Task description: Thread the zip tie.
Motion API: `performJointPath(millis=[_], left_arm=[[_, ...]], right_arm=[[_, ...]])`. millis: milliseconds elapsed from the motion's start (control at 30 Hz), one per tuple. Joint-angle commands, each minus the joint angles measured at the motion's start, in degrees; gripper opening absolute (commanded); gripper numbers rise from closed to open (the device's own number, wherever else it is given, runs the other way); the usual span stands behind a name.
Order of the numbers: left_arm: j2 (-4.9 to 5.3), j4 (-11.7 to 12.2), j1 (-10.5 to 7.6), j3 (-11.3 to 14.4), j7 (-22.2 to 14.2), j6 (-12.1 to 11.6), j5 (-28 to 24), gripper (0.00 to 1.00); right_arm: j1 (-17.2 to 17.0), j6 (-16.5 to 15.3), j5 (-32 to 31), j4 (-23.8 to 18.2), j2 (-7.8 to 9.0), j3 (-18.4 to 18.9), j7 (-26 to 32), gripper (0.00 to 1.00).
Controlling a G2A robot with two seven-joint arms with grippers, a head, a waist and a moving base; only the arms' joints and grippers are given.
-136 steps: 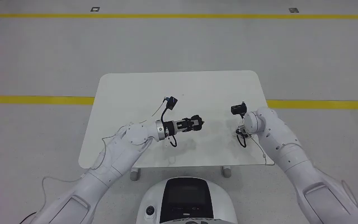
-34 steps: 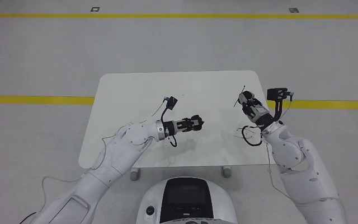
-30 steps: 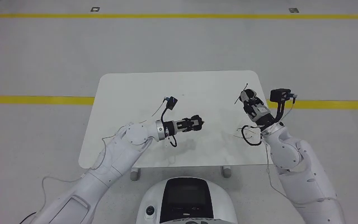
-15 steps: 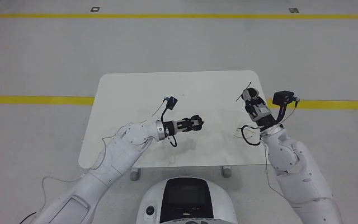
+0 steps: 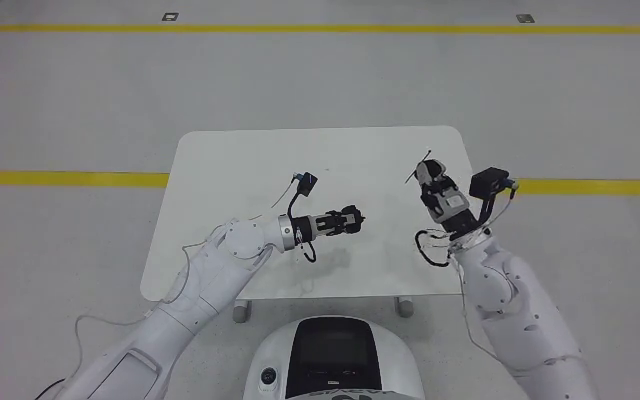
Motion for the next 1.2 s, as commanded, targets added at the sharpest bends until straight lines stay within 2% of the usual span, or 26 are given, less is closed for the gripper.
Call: performJointPath(millis=[0,200,267,300,733,767,867,1033,1167], left_arm=[[0.00,0.00,0.00,0.00,0.00,0.00,0.00,0.00],[0.00,0.00,0.00,0.00,0.00,0.00,0.00,0.00],[0.00,0.00,0.00,0.00,0.00,0.00,0.00,0.00],[0.00,0.00,0.00,0.00,0.00,0.00,0.00,0.00],[0.00,0.00,0.00,0.00,0.00,0.00,0.00,0.00],[0.00,0.00,0.00,0.00,0.00,0.00,0.00,0.00],[0.00,0.00,0.00,0.00,0.00,0.00,0.00,0.00],[0.00,0.00,0.00,0.00,0.00,0.00,0.00,0.00],[0.00,0.00,0.00,0.00,0.00,0.00,0.00,0.00]], right_arm=[[0.13,0.67,-0.93,0.15,0.00,-0.95,4.32,0.00],[0.36,-0.27,0.64,-1.02,0.01,-1.50,10.82,0.00],[0.15,-1.83,1.25,-1.71,0.24,-1.77,16.66,0.00],[0.11,-1.94,1.26,-1.78,0.29,-1.77,17.69,0.00],[-0.13,-1.99,2.22,-2.10,0.21,-1.83,16.83,0.00],[-1.01,-2.83,3.29,-3.03,0.16,-1.74,15.23,0.00],[-4.46,-2.89,-0.91,-5.54,0.33,-0.83,11.58,0.00],[-14.40,-3.41,-6.39,-11.97,0.72,1.35,4.59,0.00],[-19.54,-4.41,-7.79,-14.52,0.93,2.92,1.98,0.00]])
